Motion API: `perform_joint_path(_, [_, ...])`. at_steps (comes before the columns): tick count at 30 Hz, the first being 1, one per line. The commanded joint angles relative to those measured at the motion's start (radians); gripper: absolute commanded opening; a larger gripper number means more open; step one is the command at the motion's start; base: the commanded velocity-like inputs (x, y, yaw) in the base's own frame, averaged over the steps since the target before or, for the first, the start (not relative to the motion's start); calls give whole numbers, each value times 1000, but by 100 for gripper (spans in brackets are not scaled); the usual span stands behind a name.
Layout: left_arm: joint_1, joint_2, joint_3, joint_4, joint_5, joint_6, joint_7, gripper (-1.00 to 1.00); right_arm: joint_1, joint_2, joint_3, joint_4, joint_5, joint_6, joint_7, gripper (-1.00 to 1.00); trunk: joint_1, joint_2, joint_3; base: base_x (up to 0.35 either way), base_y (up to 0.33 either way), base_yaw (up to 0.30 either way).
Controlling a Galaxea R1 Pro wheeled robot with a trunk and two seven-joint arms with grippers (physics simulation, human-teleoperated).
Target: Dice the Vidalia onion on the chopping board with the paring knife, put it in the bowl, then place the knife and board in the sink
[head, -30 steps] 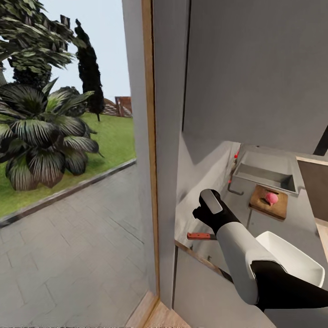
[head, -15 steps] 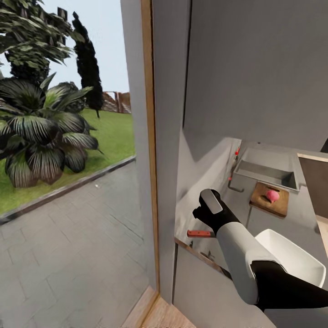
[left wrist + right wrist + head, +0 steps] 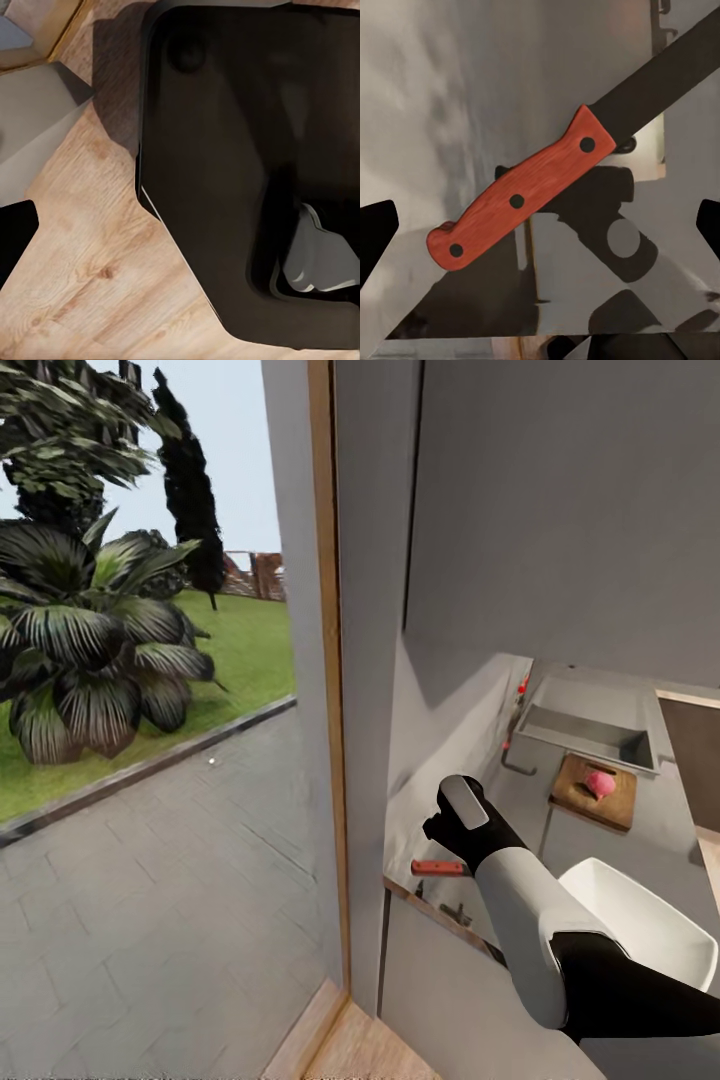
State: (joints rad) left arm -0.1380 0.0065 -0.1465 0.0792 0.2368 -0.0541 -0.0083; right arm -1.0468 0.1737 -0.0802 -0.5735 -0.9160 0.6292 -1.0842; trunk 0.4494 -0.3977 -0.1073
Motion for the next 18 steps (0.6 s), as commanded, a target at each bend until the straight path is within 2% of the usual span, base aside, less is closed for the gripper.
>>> perform_joint_path(1, [-2, 0, -8, 4, 9, -6, -1, 100, -1, 1, -4, -1, -1, 7, -5, 100, 1, -2, -4, 0, 0, 0])
perform_joint_path(18, [-2, 0, -8, 4, 9, -6, -1, 100, -1, 1, -4, -1, -2, 7, -5, 100, 1, -2, -31, 0, 0, 0])
